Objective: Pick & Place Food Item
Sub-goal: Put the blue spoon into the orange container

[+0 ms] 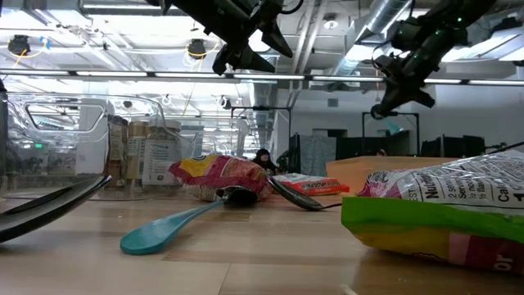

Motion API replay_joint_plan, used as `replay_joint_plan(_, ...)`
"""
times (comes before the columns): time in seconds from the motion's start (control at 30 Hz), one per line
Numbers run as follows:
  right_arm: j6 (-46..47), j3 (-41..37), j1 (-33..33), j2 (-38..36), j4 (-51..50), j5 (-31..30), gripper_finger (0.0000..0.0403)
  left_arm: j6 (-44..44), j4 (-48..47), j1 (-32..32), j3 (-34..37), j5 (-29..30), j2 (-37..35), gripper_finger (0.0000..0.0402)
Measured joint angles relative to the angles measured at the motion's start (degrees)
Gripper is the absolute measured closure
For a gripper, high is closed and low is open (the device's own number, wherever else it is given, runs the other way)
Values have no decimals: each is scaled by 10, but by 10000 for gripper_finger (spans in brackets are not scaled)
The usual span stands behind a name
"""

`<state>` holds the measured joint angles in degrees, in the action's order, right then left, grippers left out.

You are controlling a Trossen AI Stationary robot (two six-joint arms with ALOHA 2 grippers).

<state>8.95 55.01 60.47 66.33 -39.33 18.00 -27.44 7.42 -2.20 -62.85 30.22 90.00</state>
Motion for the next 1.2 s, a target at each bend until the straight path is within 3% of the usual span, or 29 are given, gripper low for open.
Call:
replay_joint_plan(0.43,104,-133,3,-1,161,-13,403,1,0,0,0,0,0,186)
replay_joint_plan(0.6,125,-166,4,-1,186,-43,403,1,0,0,0,2,0,187)
replay_joint_plan(1.2,164,-245,7,5,265,-61,403,1,0,0,0,2,0,188)
